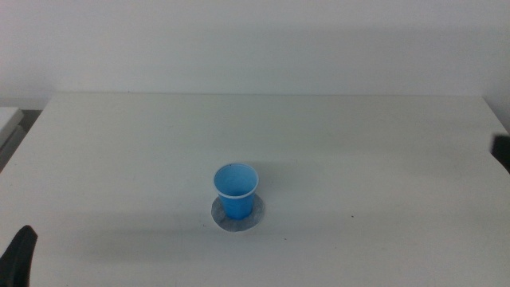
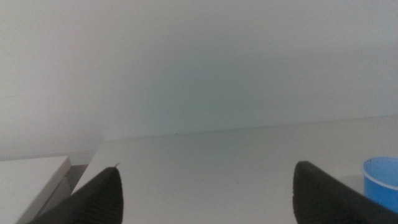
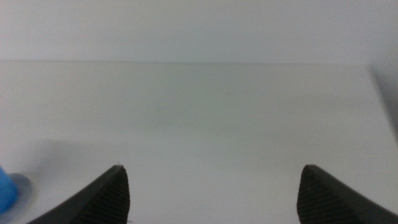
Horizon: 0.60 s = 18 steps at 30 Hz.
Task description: Place an empty cup on a cup mat.
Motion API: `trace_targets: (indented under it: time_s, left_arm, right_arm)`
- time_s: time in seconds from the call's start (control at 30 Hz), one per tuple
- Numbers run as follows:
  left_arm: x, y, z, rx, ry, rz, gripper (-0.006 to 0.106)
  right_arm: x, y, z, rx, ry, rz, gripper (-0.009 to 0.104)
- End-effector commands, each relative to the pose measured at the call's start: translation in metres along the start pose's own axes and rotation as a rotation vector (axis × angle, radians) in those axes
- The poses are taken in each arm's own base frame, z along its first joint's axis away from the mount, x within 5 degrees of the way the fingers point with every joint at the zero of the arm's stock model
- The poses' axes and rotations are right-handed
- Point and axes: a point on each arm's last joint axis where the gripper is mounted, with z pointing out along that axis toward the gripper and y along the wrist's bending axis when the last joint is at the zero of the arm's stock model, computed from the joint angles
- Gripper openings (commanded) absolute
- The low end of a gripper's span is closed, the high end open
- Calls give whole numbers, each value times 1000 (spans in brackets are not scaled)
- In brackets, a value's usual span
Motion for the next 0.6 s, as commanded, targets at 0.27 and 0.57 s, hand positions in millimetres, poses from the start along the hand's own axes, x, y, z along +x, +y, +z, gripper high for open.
trace_targets:
  time_s: [0.27,0.57]
  left_arm:
    - [-1,0,0,1,-16,-10,94]
    - [-1,0,0,1,-16,-10,94]
  right_arm:
    - [82,-10,-32,34,-271,-52,93]
    - [138,-13,-34,30,-315,-39,93]
